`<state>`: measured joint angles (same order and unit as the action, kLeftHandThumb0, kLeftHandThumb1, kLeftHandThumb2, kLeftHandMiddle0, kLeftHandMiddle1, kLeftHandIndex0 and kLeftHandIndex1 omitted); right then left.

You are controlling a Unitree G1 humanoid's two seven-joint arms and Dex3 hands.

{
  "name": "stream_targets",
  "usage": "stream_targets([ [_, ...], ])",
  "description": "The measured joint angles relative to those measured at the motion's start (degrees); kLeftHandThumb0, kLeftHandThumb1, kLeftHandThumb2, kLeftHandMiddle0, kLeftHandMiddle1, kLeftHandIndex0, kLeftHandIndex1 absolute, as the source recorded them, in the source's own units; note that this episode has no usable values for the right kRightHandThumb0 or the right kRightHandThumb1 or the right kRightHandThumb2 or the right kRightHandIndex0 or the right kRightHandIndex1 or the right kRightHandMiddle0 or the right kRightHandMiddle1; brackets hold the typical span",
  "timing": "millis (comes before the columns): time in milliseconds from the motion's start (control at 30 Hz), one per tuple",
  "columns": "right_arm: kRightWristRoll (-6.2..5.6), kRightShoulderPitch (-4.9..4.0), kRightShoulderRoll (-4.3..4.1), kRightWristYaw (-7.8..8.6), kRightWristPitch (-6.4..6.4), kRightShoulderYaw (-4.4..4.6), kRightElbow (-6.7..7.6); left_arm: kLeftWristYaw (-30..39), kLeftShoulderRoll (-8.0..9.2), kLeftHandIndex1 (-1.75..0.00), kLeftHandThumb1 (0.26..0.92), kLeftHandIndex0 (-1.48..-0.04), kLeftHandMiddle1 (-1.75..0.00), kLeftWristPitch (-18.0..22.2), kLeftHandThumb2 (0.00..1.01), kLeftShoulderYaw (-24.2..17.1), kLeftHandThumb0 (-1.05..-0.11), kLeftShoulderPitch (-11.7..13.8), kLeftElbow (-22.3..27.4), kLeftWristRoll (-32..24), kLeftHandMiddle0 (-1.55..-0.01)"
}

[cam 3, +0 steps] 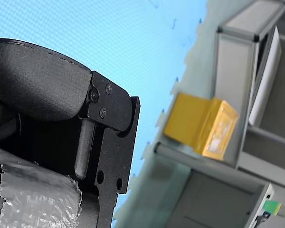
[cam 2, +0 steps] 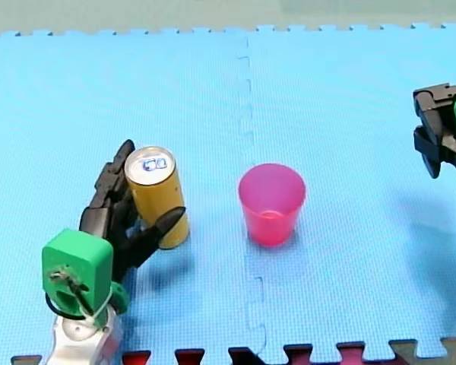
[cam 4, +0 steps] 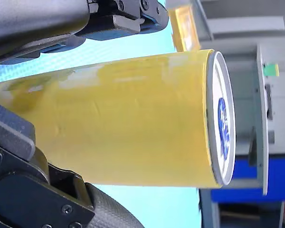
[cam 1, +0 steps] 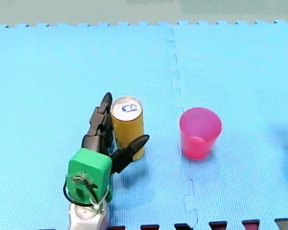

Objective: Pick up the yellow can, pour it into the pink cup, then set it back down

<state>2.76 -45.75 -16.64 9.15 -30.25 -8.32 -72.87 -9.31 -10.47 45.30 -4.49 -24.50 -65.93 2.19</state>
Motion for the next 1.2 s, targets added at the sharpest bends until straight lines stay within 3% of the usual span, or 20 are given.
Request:
stream_targets([
  [633, -0.76, 0.26, 0.78, 0.27, -0.05, -0.51, 0.14, -2.0, 0.96, -0.01, 0.751, -0.30, -0.01, 1.5, 0.00, 0.7, -0.945, -1.7, -2.6, 2.1, -0.31],
  [1033, -0.70, 0.55, 0.91, -0.07, -0.13, -0.42, 0.09, -1.5, 0.87, 0.00, 0.755, -0.32, -0.01, 0.4, 0.00, 1.5, -0.944, -1.9, -2.5, 2.4, -0.32],
  [1200, 0.01, 0.68, 0.86, -0.38, -0.70, -0.01, -0.03, -0.9, 0.97, 0.00, 0.756, -0.32, -0.01, 0.0, 0.00, 1.7, -0.945, -1.8, -2.2, 2.3, -0.33],
])
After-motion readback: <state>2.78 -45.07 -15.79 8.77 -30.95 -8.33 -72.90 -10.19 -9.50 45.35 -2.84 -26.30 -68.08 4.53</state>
